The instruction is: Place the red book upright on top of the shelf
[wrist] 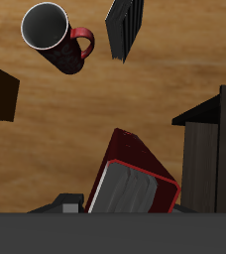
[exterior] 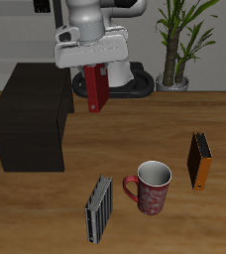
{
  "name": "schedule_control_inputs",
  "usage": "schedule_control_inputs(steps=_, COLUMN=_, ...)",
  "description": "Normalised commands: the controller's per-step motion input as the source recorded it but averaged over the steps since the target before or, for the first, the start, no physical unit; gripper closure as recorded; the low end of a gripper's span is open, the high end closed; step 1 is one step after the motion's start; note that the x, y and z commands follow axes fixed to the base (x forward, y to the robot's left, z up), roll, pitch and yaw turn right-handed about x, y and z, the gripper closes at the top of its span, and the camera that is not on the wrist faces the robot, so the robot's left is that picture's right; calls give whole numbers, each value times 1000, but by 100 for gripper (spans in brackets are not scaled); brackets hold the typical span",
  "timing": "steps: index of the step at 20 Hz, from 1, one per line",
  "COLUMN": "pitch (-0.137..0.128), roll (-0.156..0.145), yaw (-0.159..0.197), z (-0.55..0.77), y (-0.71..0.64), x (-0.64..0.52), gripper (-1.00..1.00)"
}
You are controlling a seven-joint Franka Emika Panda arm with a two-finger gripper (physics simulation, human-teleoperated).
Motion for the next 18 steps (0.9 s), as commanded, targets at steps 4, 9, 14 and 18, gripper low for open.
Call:
schedule_control_inputs(steps=4, pitch=-8, roll=-32, yaw=39, z=176, y=-509, x=-77, gripper=100)
schedule_control_inputs(steps=9, pitch=-17, roll=42, yaw=48, z=239, y=-305, x=-132, gripper=100)
schedule_control_inputs(steps=14, pitch=-50, roll=-8, yaw=11, z=317, y=-381, x=-125, gripper=100)
schedule_control_inputs(steps=18, pitch=-23, roll=-21, yaw=2, z=135, y=-242, x=-89, gripper=100)
